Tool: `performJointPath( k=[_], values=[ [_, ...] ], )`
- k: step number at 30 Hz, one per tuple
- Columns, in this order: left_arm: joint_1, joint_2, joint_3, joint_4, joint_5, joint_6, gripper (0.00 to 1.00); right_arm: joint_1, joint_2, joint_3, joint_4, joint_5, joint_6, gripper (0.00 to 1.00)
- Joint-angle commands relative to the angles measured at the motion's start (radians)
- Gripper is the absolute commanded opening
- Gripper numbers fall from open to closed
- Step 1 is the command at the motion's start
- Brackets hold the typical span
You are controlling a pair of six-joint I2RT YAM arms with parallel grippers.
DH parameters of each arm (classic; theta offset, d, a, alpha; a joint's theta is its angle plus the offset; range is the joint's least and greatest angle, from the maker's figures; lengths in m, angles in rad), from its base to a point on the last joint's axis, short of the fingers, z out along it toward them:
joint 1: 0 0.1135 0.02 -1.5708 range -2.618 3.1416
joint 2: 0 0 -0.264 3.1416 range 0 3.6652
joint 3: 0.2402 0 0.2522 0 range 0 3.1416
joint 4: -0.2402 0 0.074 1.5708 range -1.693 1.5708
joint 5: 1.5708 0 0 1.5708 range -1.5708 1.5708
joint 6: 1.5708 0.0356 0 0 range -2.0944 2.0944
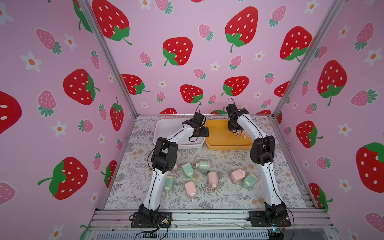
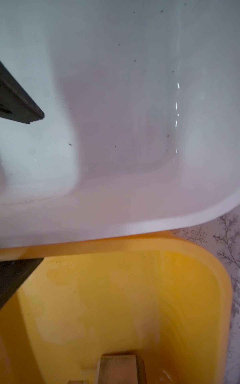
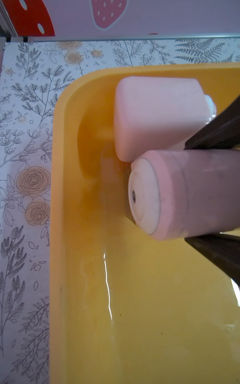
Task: Place the pencil sharpeners by color into the storage box
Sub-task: Place the pencil sharpener in the storage box.
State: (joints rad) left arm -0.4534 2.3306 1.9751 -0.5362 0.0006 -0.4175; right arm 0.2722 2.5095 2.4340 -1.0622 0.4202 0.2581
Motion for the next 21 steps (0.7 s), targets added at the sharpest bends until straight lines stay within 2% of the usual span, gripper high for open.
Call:
performJointPath(
  k=[1, 11, 18, 21],
  values=[
    [0.008, -0.011, 0.013, -0.028, -0.002, -0.003, 1.0, -0.008, 0.005, 0.022, -0.01, 0.031, -0.002, 0.64],
    [0.008, -0.016, 0.014, -0.033, 0.001, -0.002, 1.0, -0.005, -0.053, 0.011, 0.023, 0.036, -0.012, 0.71],
    [0.008, -0.024, 0.01, -0.03, 0.001, -0.001, 0.99, 0.002, -0.131, -0.094, 0.106, 0.086, -0.049, 0.73],
    [0.009, -0.024, 0.011, -0.029, 0.002, -0.003, 1.0, 0.006, -0.13, -0.114, 0.121, 0.113, -0.089, 0.84]
  ],
)
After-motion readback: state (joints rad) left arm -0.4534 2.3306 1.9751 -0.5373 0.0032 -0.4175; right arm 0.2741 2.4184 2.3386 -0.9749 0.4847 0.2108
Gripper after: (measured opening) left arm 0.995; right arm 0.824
